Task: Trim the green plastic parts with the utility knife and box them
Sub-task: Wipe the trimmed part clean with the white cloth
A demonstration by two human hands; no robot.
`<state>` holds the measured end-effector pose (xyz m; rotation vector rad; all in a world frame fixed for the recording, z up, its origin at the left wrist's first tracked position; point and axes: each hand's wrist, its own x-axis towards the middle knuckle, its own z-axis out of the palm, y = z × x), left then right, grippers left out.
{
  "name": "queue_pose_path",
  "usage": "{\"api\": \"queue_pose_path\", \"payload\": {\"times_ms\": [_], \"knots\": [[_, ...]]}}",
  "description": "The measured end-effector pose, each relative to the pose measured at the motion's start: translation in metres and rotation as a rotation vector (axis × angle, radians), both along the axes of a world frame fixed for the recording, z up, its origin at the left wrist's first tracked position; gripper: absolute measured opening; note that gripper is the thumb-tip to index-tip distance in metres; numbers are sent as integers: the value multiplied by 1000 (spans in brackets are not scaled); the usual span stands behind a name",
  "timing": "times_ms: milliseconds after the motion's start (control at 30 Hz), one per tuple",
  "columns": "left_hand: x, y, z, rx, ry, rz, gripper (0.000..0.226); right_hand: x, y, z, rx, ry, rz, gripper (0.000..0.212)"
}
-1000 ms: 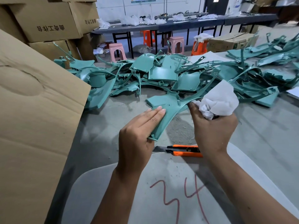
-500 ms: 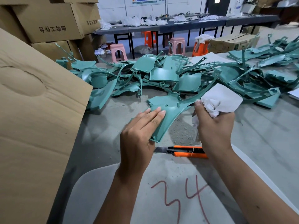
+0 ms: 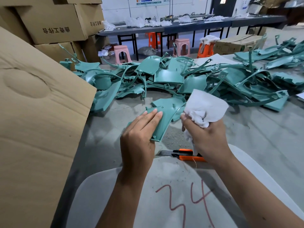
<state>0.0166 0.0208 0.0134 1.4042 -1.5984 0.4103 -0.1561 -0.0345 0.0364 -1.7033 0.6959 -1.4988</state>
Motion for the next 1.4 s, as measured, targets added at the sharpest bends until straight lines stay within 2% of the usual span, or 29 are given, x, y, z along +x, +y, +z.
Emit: {"api": "queue_pose_path", "payload": {"times_ms": [167,267,333,400,467,533,600,667,767,1000,1167,1300,1400], "knots": [[3,-1,1,9,26,27,50,6,9,2,-14,110,169,35],[7,0,4,8,48,65,60,7,12,2,9,140,249,25],[13,1,4,-4,85,96,63,6,13,-1,119,160,310,15],[19,0,3,-11,143,108,68,5,14,-5,322,96,332,14],[24,-3,1,-15,226,92,63,4,10,-4,401,16,182,15],[25,-4,0,-32,310,62,52,2,1,-2,354,26,-29,24],[23,-5,0,-56,378,18,40,-1,-7,-1,467,-70,-101,26],[18,-5,1,-62,446,-31,30,-3,-15,-3,671,-258,-122,22],[11,-5,2,-21,476,-85,26,-5,-20,-1,857,-536,-104,34],[1,-3,-1,32,404,-198,26,-13,-24,3,848,-658,-4,53],[0,-3,0,9,390,-226,26,-14,-24,2,863,-690,-19,46],[-1,-3,0,6,412,-202,25,-13,-24,0,823,-626,-57,22],[-2,-4,1,0,450,-165,23,-10,-22,-3,787,-524,-73,28]]}}
